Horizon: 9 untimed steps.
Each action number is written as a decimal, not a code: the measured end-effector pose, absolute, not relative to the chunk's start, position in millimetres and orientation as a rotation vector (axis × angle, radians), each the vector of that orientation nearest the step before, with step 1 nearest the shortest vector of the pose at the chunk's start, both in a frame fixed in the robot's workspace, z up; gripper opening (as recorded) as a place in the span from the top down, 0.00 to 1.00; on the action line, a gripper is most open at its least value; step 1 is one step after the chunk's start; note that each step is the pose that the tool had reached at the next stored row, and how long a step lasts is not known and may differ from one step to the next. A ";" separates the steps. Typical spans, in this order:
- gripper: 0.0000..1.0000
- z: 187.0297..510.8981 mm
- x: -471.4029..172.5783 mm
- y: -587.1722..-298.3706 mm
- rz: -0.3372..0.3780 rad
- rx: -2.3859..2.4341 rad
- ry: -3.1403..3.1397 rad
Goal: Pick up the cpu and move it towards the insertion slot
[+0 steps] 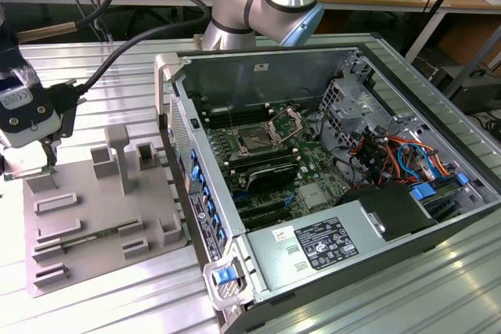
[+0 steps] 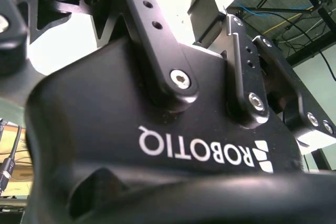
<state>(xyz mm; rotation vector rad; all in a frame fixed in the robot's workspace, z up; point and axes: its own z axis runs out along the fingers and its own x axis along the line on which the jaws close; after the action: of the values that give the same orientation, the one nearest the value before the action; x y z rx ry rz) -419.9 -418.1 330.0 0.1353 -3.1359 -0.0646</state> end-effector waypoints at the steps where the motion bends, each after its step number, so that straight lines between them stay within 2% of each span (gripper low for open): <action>1: 0.45 330.1 -419.9 -418.1 -0.064 0.135 -3.136; 9: 0.45 332.0 -419.6 -418.1 -0.065 0.135 -3.136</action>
<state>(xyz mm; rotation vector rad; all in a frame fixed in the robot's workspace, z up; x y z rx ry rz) -419.6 -418.1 332.0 0.1353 -3.1357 -0.0646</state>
